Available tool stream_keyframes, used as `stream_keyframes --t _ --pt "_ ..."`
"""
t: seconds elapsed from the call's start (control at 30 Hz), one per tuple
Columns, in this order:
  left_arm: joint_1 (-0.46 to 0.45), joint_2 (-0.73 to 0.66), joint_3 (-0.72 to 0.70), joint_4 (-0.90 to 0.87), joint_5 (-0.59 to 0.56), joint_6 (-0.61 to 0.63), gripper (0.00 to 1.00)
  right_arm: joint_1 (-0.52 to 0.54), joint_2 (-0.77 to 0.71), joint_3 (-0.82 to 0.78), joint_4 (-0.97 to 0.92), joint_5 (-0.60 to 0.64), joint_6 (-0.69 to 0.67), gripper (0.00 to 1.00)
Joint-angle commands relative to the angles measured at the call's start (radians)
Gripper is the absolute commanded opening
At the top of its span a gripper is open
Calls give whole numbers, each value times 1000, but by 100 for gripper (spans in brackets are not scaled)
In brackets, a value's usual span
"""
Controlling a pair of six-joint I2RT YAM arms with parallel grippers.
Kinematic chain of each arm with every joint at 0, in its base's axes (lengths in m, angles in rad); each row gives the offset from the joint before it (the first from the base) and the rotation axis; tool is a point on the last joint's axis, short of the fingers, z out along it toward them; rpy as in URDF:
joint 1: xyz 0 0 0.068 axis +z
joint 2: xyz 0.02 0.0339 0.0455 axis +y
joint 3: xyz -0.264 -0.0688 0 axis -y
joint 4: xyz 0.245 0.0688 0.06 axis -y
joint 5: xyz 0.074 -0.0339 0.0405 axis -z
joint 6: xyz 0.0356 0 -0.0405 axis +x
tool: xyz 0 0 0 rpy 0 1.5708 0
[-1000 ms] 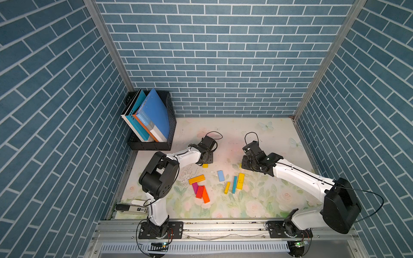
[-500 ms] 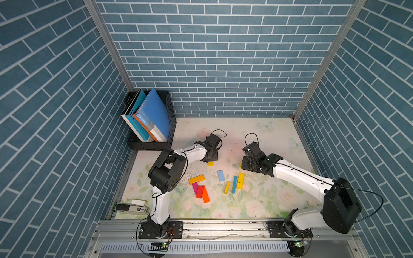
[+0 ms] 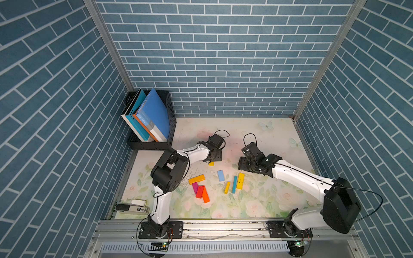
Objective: Assemble the letter h with building blocks
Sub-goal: Place the building block at the center of the board.
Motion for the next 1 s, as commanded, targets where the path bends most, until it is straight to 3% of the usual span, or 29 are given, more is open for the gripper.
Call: stream_keyframes --t 0.0,0.4,0.97 --pt "-4 -76 12 -27 -34 -8 75 28 35 44 -1 -1 -18 69" --pt "-5 -66 -67 -7 -2 -39 64 39 40 57 -4 4 -10 64" --pt "-13 -20 -73 -6 12 -59 46 39 23 22 3 2 -1 53"
